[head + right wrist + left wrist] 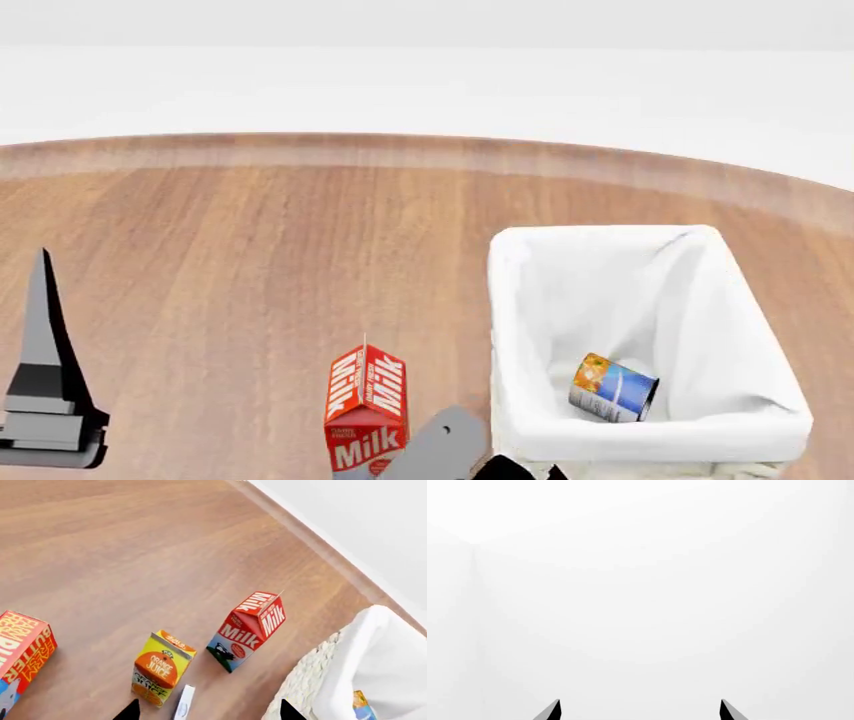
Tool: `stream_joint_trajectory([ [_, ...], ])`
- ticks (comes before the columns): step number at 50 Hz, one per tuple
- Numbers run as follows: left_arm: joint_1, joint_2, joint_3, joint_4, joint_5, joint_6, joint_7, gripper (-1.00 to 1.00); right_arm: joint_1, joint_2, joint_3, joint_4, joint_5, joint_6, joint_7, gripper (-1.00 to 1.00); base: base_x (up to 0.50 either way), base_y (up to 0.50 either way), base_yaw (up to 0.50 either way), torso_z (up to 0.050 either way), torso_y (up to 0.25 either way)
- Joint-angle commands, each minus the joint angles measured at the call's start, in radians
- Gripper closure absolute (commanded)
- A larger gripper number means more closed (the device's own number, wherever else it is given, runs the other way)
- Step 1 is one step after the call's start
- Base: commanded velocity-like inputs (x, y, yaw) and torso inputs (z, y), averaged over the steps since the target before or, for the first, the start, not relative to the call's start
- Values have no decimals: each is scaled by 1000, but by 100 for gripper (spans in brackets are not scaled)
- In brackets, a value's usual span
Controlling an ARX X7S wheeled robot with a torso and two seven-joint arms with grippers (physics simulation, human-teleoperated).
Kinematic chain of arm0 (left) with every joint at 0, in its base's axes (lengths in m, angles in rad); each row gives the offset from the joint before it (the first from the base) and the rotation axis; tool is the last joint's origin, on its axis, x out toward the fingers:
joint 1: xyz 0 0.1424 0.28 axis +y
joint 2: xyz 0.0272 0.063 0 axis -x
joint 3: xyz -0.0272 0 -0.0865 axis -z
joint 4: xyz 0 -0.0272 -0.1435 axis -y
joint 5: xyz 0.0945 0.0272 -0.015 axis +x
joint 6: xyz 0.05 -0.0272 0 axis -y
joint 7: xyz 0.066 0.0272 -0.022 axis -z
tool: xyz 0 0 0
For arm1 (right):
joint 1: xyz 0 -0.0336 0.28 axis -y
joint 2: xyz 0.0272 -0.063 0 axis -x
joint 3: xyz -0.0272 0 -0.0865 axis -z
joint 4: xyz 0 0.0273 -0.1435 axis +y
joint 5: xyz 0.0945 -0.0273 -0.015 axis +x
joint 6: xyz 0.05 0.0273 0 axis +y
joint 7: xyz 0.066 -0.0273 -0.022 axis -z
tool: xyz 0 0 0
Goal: Pick up the alphabet soup and the tomato sauce, and put them in the basket.
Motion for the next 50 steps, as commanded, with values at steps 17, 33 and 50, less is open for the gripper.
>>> stream_joint_trajectory([
  [17, 3, -5, 9, 6, 2, -3, -8, -100, -188, 12, -119, -130, -16, 2, -1, -100, 0, 0, 0, 0, 0],
  [33, 3, -6, 13, -3, 3, 4, -11, -100, -356, 17, -166, -174, -269, 15, -151, -100, 0, 0, 0, 0, 0],
  [50, -1, -11, 13, 11, -3, -10, -15, -100, -444, 40, -234, -184, -357, -47, -169, -100, 0, 0, 0, 0, 0],
])
